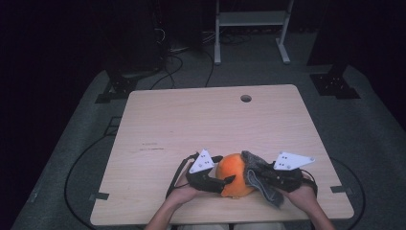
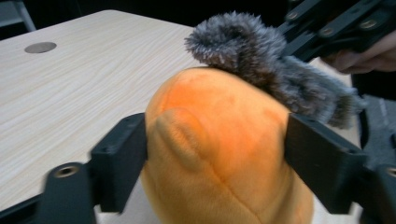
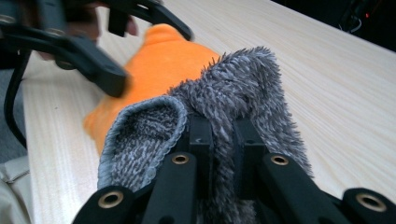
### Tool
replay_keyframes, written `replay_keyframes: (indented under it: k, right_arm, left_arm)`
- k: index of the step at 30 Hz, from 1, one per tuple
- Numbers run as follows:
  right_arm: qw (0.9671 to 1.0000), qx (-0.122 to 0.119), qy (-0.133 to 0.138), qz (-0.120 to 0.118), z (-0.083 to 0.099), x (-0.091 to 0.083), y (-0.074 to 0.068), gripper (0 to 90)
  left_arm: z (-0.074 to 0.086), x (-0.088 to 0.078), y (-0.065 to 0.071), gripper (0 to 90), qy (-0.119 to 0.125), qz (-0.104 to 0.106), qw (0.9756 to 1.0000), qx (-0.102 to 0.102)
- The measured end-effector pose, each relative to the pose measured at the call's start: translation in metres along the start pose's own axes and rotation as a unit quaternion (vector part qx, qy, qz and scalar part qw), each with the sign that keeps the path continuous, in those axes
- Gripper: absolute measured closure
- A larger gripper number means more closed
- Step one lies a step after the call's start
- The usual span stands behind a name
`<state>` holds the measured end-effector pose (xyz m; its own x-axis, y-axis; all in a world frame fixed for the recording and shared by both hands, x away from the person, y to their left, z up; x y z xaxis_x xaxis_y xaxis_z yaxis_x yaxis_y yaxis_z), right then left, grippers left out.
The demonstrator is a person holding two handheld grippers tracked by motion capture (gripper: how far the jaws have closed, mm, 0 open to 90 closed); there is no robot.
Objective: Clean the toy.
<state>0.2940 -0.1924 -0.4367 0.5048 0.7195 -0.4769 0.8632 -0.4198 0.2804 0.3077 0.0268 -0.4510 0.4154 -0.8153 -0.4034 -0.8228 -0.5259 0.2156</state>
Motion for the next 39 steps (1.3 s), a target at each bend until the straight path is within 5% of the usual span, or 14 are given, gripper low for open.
replay_keyframes:
  k: [8, 12, 18, 23, 30, 36, 39]
  right_arm:
    - [0.9994, 0.031, -0.008, 0.007, 0.015, -0.004, 0.011, 80.1]
    - [0.9996, 0.029, -0.002, -0.001, 0.012, -0.002, 0.008, 80.1]
    - [0.9980, 0.062, -0.012, -0.005, 0.026, 0.000, 0.016, 80.1]
    - [0.9984, 0.057, -0.002, -0.009, 0.021, -0.003, 0.013, 80.0]
    - [0.9960, 0.082, -0.034, -0.015, 0.039, 0.000, 0.020, 80.0]
    - [0.9973, 0.069, -0.003, -0.023, 0.026, -0.005, 0.016, 80.0]
    - [0.9963, 0.071, -0.036, -0.031, 0.036, 0.002, 0.016, 80.0]
  left_arm:
    - [0.007, -0.004, -0.010, 36.4, -0.024, -0.024, 0.9993, 0.016]
    - [0.011, -0.008, -0.015, 36.7, -0.032, -0.021, 0.9992, 0.015]
    - [0.013, -0.010, -0.021, 36.6, -0.039, -0.015, 0.9991, 0.011]
    - [0.015, -0.014, -0.023, 36.3, -0.045, -0.013, 0.9989, 0.011]
    - [0.016, -0.015, -0.025, 35.8, -0.050, -0.012, 0.9985, 0.015]
    - [0.018, -0.018, -0.028, 35.6, -0.058, -0.010, 0.9982, 0.013]
    - [0.019, -0.020, -0.029, 35.4, -0.059, -0.009, 0.9982, 0.012]
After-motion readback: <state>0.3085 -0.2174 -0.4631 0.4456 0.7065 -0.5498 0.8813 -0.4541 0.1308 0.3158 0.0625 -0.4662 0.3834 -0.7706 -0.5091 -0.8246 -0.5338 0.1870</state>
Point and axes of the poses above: each handheld gripper's, and its own axes: x roughly forward along the jaws, z roughly out of its underside, y roughly to its right, the point moved 4 cm from there along x, roughly forward along the jaws, and after that the axes turned 15 degrees about -x, right-handed, at the moved point
